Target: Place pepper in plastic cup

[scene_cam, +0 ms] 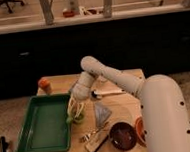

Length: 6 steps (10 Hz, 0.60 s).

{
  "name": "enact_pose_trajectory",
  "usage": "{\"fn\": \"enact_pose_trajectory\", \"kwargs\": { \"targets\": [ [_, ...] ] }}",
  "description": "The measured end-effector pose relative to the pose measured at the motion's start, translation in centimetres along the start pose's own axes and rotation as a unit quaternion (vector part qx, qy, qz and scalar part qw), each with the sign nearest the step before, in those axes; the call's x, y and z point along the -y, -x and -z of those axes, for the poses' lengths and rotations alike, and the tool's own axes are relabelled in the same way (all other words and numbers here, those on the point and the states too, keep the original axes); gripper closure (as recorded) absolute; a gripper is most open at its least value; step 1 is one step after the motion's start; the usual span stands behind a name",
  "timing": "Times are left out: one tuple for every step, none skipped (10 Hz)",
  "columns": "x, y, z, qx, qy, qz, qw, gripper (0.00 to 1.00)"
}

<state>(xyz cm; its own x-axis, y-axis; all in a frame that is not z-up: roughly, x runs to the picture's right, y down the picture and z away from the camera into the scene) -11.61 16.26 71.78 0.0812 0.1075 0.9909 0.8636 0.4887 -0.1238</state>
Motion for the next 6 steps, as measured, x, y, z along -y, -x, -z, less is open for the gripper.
{"fn": "enact_pose_trajectory", "kwargs": {
  "targets": [
    [0.07, -0.05, 0.06, 0.004, -0.003, 0.001, 1.0, 1.0],
    [0.25, -0.2, 0.23, 0.012, -0.01, 0.001, 0.9999, 1.0],
    [0.39, -0.3, 0.34, 0.017, -0.016, 0.003, 0.9997, 1.0],
    [0.46, -0.4, 0.52, 0.022, -0.021, 0.004, 0.9995, 1.0],
    [0.45, -0.6, 0.78, 0.029, -0.03, 0.005, 0.9991, 1.0],
    [0.51, -0.69, 0.95, 0.033, -0.034, 0.005, 0.9989, 0.99]
  ]
}}
